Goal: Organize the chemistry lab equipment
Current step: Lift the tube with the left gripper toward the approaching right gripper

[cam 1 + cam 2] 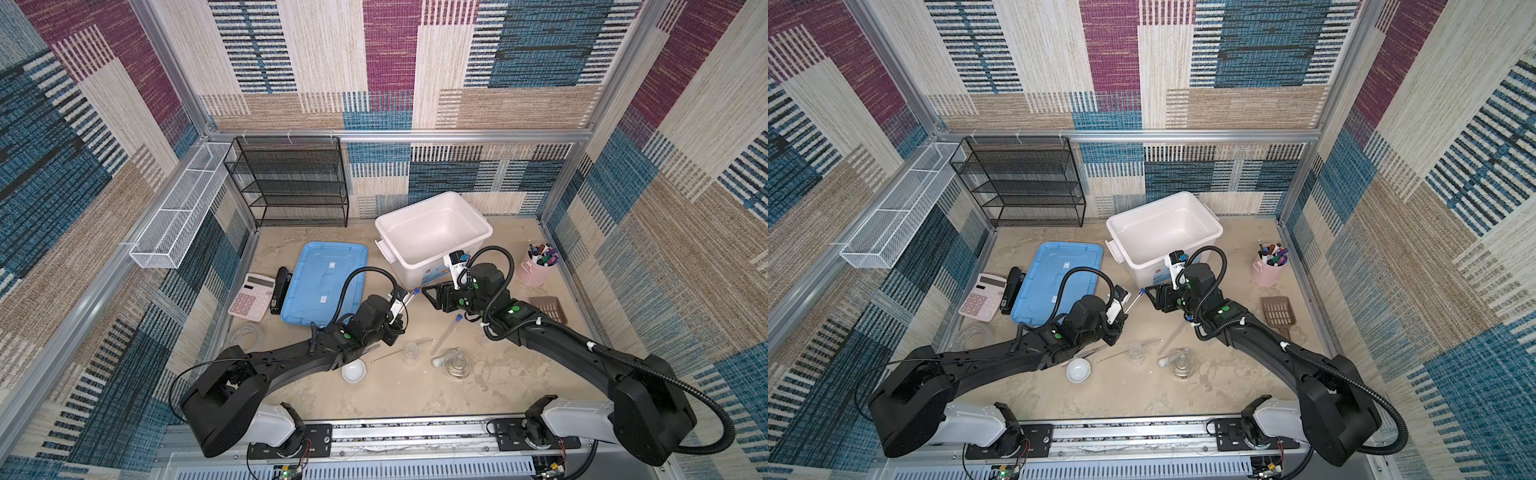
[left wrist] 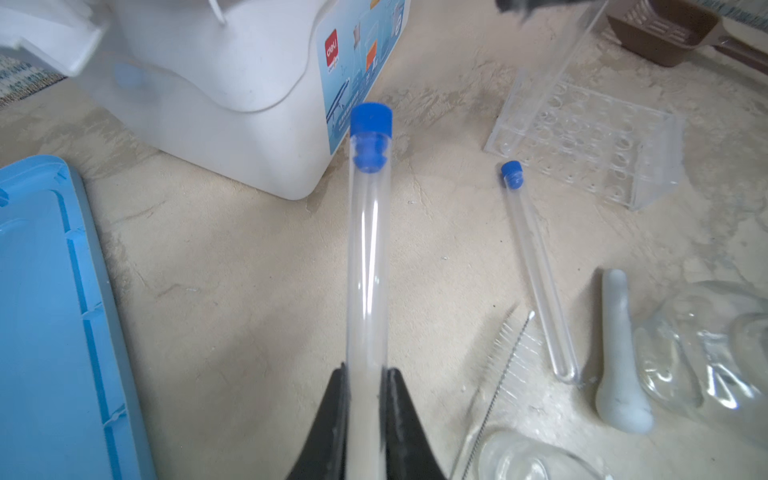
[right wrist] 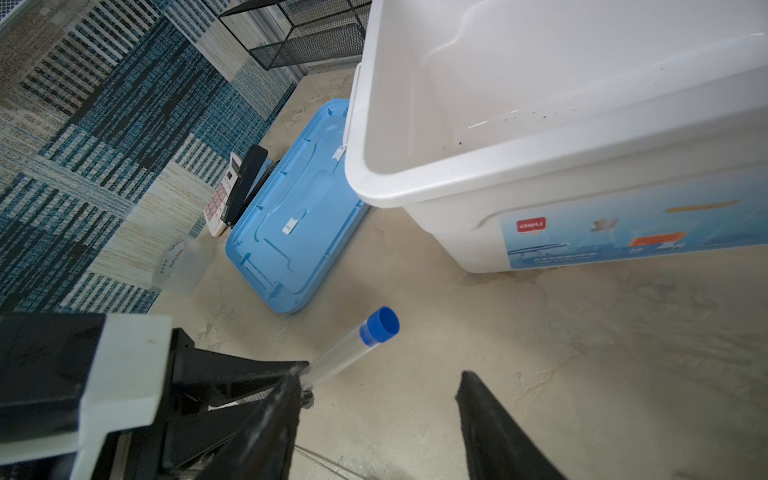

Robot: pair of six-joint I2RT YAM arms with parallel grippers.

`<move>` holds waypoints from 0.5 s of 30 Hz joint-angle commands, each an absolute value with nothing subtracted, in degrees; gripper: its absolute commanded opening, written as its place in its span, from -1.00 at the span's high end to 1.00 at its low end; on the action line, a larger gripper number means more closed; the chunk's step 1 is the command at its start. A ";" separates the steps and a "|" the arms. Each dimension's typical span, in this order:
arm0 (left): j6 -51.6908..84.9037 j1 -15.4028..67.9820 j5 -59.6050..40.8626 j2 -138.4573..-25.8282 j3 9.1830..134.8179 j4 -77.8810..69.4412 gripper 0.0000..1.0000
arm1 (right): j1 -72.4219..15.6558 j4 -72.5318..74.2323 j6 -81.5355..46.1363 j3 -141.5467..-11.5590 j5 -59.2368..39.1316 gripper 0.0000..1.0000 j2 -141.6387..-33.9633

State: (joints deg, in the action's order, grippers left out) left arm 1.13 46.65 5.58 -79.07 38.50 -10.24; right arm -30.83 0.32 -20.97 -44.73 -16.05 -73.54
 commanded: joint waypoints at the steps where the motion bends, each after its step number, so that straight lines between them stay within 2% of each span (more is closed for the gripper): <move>1: -0.61 46.82 4.38 -77.04 36.98 -15.74 0.82 | -30.86 2.85 -22.92 -45.40 -19.44 -0.24 -74.51; 15: -1.32 47.38 3.28 -73.56 33.20 -20.08 0.83 | -30.24 8.09 -28.18 -44.83 -27.55 -0.15 -77.67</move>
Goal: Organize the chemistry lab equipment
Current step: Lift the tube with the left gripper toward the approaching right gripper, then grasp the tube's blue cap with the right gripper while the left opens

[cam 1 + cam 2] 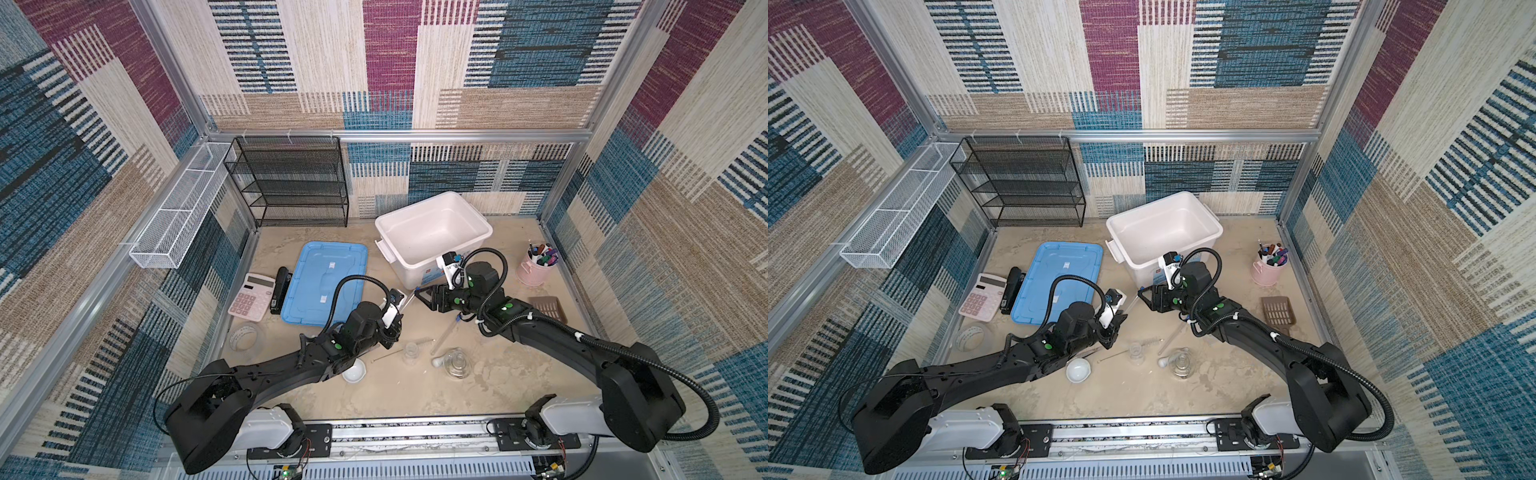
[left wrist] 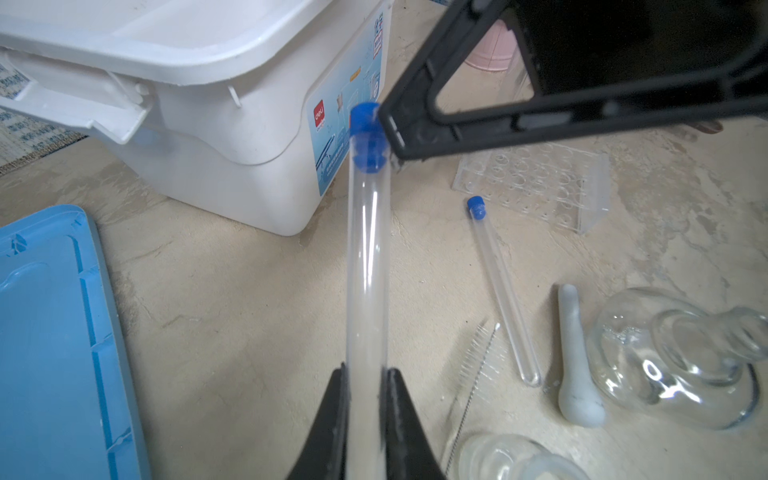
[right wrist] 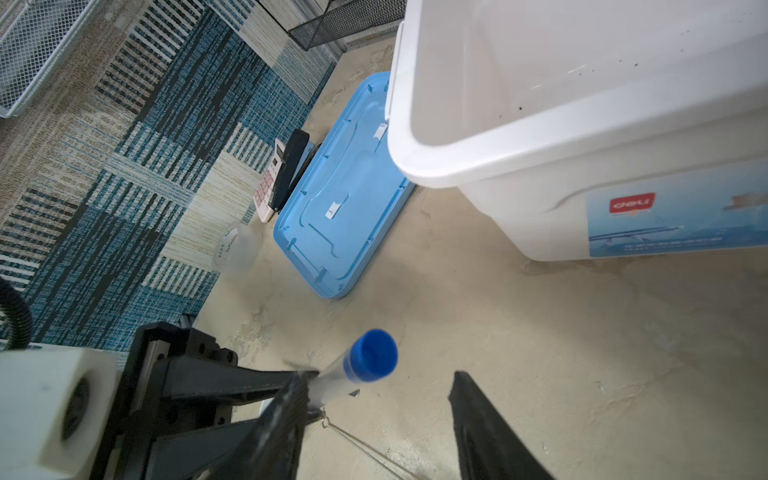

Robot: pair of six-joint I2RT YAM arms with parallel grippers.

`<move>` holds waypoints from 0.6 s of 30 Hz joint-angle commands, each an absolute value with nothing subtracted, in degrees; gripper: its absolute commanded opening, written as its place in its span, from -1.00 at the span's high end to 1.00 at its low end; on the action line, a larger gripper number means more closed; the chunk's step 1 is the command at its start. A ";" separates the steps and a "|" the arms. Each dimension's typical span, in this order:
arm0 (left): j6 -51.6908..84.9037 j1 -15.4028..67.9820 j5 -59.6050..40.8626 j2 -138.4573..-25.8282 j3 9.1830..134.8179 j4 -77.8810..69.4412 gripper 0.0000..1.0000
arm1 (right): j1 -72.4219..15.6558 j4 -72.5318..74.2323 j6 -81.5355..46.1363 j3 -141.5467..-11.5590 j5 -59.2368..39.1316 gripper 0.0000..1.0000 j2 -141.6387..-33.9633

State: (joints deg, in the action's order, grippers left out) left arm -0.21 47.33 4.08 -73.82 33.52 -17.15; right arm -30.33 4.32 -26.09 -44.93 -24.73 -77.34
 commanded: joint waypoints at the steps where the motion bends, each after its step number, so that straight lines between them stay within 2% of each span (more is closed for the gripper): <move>1: -1.23 47.43 3.21 -73.58 33.05 -20.36 0.83 | -30.17 8.49 -28.60 -44.78 -28.07 -0.14 -77.91; 18: -1.26 47.72 2.07 -72.70 31.82 -22.21 0.83 | -30.00 11.94 -30.99 -44.58 -30.29 0.12 -79.68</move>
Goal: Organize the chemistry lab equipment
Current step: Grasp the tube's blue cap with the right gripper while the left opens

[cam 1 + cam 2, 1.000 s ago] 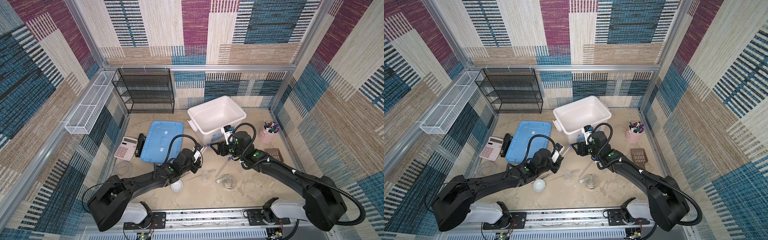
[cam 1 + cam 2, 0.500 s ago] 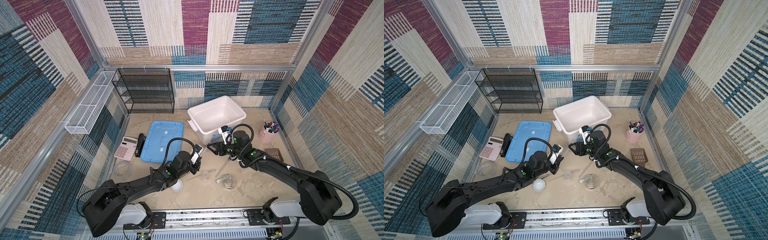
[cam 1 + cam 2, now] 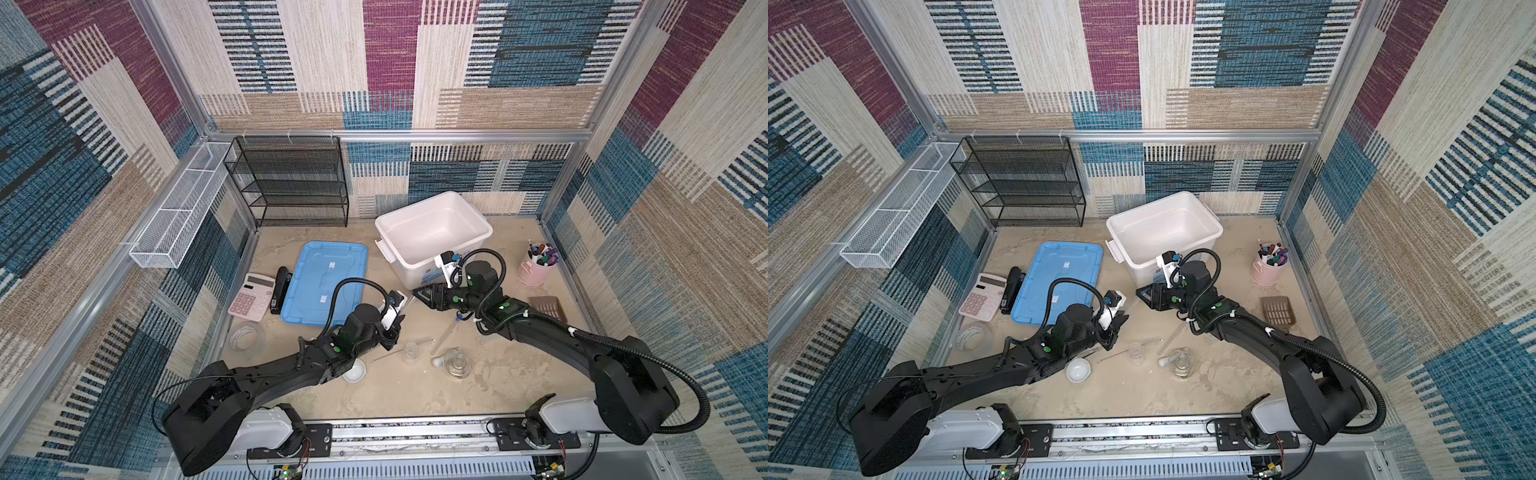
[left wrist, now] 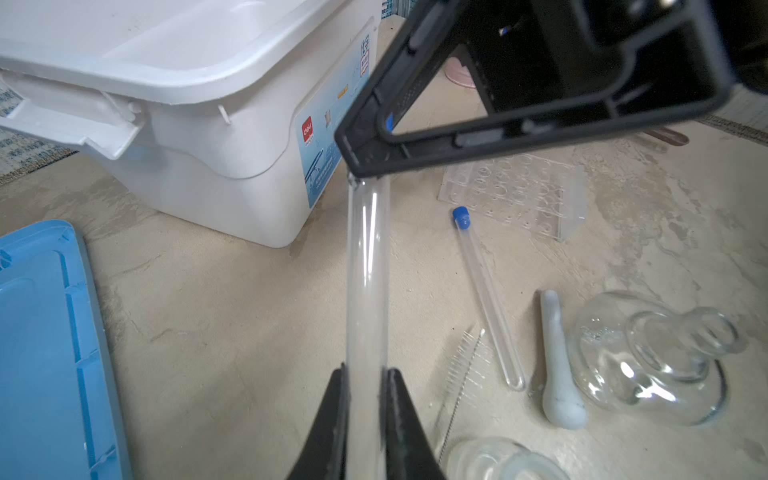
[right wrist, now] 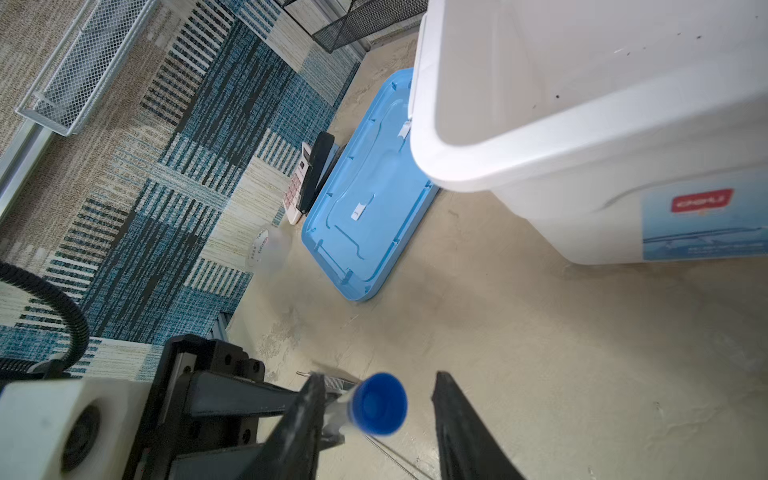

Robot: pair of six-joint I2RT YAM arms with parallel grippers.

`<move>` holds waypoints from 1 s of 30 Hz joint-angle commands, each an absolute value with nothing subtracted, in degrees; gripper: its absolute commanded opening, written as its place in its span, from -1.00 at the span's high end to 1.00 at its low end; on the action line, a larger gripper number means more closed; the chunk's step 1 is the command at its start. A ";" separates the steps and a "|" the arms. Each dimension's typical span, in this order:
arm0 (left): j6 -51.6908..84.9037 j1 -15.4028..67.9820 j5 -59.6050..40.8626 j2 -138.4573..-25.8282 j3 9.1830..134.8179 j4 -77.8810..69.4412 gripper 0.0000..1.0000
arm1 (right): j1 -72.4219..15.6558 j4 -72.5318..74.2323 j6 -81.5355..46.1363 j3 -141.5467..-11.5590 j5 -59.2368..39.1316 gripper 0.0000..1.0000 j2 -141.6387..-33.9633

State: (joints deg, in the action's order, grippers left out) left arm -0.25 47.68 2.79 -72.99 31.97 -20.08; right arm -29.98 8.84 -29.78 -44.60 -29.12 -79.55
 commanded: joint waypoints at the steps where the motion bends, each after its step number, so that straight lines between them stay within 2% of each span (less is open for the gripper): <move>1: -1.23 47.72 2.11 -72.77 31.81 -22.30 0.82 | -29.97 12.15 -31.11 -44.56 -30.58 0.15 -79.81; 13: -0.80 47.67 2.60 -73.57 31.73 -23.69 0.82 | -29.98 12.66 -31.18 -44.58 -32.34 0.36 -79.61; 30: -0.44 47.72 3.34 -74.47 31.90 -23.73 0.82 | -29.97 10.13 -28.85 -43.97 -33.00 0.44 -79.30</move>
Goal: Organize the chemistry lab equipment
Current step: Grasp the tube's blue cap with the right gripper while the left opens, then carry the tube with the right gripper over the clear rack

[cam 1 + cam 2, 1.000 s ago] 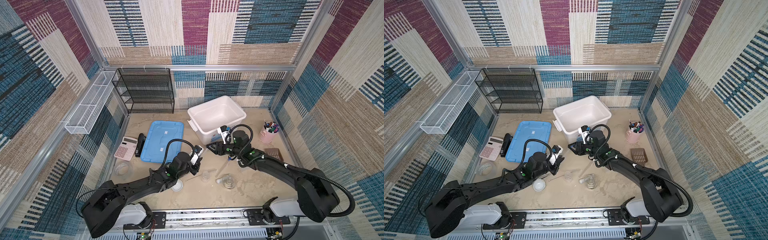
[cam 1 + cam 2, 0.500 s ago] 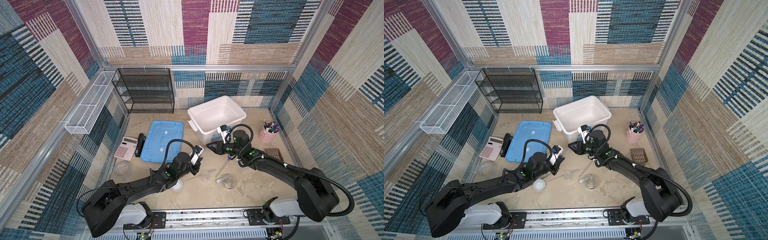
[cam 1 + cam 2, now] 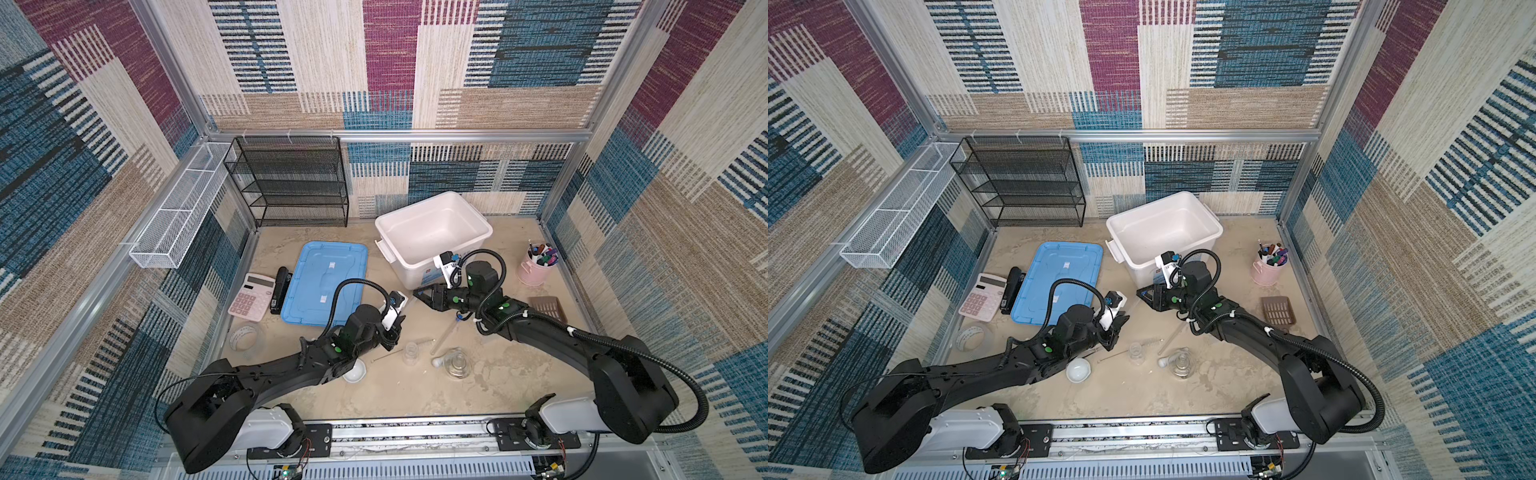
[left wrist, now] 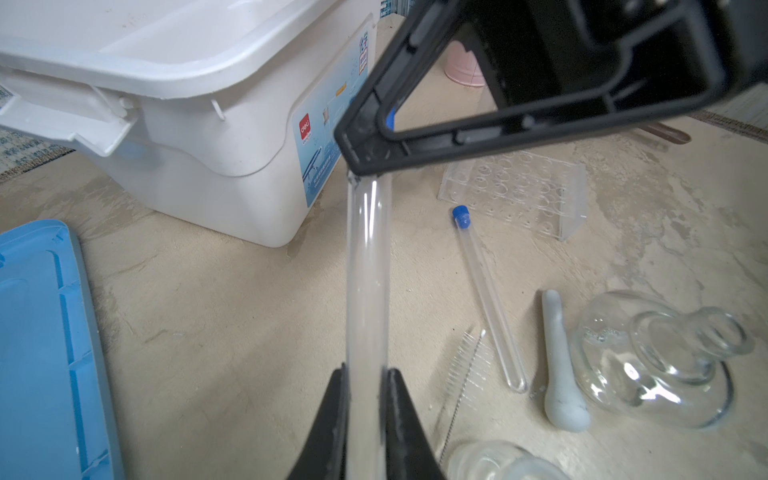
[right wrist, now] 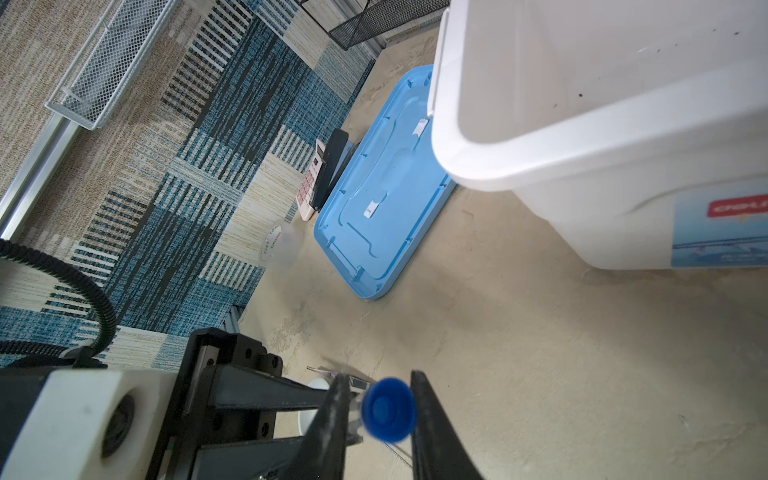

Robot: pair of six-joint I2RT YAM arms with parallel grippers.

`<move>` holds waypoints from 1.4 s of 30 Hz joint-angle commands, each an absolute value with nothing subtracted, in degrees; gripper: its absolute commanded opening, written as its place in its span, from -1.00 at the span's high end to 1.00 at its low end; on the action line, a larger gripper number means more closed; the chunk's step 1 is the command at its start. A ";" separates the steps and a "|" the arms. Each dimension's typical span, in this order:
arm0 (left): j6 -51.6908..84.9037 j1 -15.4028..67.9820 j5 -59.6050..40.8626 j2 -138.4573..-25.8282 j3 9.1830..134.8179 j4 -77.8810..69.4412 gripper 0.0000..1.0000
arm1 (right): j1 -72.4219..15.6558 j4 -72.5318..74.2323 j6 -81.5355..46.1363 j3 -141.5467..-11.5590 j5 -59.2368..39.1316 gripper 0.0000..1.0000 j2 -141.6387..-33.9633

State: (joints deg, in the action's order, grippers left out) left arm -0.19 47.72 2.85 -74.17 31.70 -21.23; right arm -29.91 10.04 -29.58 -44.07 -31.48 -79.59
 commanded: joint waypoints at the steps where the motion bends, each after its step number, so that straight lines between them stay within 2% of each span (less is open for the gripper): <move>1: -0.44 47.66 3.02 -74.57 31.99 -23.70 0.81 | -29.97 10.11 -28.83 -43.95 -33.02 0.45 -79.36; 7: -0.44 47.80 2.58 -75.31 32.16 -23.80 0.78 | -29.98 10.28 -28.71 -44.22 -32.54 0.54 -79.21; 10: -0.09 47.81 3.04 -75.26 31.99 -23.74 0.57 | -29.97 10.29 -28.39 -43.71 -31.76 0.55 -78.02; 14: 0.31 47.76 4.18 -74.91 31.55 -23.72 0.43 | -29.98 8.19 -27.54 -42.70 -29.14 0.57 -75.35; 18: 0.80 47.80 5.97 -74.20 31.07 -23.71 0.01 | -29.97 5.83 -27.06 -41.39 -26.05 0.59 -71.36; 24: 1.14 47.77 8.93 -72.60 29.93 -23.85 -0.33 | -29.97 -1.65 -25.96 -41.97 -21.22 0.61 -65.47; 32: 1.40 47.76 10.59 -71.98 28.67 -23.67 -0.43 | -29.97 -19.35 -25.75 -43.57 -7.39 0.61 -55.27; 42: 1.34 47.79 10.56 -73.41 29.38 -23.31 -0.44 | -29.98 -34.72 -27.60 -45.89 12.34 0.63 -50.15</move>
State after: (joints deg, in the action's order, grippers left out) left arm 0.51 47.75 10.15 -73.06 28.97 -22.46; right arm -29.98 -30.09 -26.59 -44.97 4.05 -50.70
